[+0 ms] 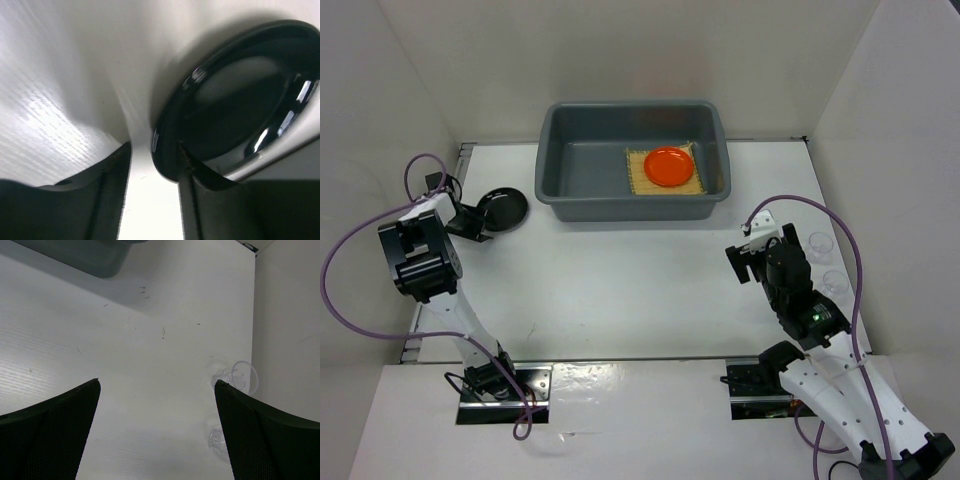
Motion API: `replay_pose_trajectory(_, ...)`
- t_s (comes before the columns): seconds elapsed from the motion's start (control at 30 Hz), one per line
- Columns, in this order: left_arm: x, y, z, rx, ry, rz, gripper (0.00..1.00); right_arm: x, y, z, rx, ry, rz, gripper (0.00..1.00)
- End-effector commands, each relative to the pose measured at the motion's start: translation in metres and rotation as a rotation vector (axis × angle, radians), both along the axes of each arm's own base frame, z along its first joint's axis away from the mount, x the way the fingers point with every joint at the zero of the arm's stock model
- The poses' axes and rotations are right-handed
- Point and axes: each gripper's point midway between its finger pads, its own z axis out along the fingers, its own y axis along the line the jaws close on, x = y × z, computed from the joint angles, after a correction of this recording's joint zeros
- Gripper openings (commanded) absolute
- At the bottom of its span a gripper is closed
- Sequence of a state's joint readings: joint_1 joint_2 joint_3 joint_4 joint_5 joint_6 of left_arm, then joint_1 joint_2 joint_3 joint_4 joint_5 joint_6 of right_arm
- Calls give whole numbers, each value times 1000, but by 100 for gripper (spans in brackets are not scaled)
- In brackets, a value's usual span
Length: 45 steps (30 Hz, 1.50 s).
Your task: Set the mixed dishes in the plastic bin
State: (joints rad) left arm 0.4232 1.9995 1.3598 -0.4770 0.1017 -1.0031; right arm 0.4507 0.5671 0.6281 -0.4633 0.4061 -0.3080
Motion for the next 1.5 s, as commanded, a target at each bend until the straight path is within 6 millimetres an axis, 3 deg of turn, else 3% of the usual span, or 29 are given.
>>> replay_pose_trajectory(0.0,-18,-19,-39,-77,59,48,47,6,1,6,18,-33,-10,99)
replay_pose_trajectory(0.37,-4,-27,-45,-123,-27,91,24,7,3,1,13,-15,-2,99)
replay_pose_trajectory(0.53,-10,-25,-42,-109,16,95,0,7,3,1,13,-15,-2,99)
replay_pose_trajectory(0.63,-10,-12,-6,-21,-27,110,0,7,3,1,13,-15,-2,99)
replay_pose_trajectory(0.73,-3,4,59,75,-136,156,0,7,3,3,17,-23,-2,99)
replay_pose_trajectory(0.8,-4,13,92,118,-147,204,0,7,3,3,17,-23,-2,99)
replay_pose_trajectory(0.83,6,21,137,154,-239,227,0,7,3,3,17,-23,-2,99)
replay_pose_trajectory(0.9,11,24,177,157,-347,291,0,7,3,8,21,-31,-2,99)
replay_pose_trajectory(0.97,23,22,235,152,-537,303,0,7,3,8,21,-31,-2,99)
replay_pose_trajectory(1.07,52,-8,282,86,-686,219,0,6,3,10,25,-40,-2,99)
replay_pose_trajectory(1.1,71,-31,312,76,-759,156,0,6,3,10,25,-40,-2,99)
replay_pose_trajectory(1.17,96,-65,352,66,-887,45,0,5,2,12,29,-48,-2,99)
replay_pose_trajectory(1.2,119,-102,344,65,-891,-71,0,5,2,12,29,-48,-2,99)
replay_pose_trajectory(1.23,128,-125,391,78,-984,-154,0,5,2,12,29,-48,-2,99)
replay_pose_trajectory(1.27,138,-146,400,85,-995,-221,0,5,2,12,29,-48,-2,99)
replay_pose_trajectory(1.3,168,-184,365,64,-925,-306,0,5,2,12,29,-48,-2,99)
replay_pose_trajectory(1.33,177,-204,363,79,-920,-388,0,5,2,12,29,-48,-2,99)
replay_pose_trajectory(1.37,165,-224,422,89,-1019,-446,0,5,2,12,29,-48,-2,99)
replay_pose_trajectory(1.4,200,-249,362,52,-945,-520,0,5,5,12,29,-48,7,99)
replay_pose_trajectory(1.43,193,-285,361,-54,-978,-616,0,4,4,14,33,-56,7,99)
replay_pose_trajectory(1.47,187,-299,380,-125,-1052,-671,0,4,4,14,33,-56,7,99)
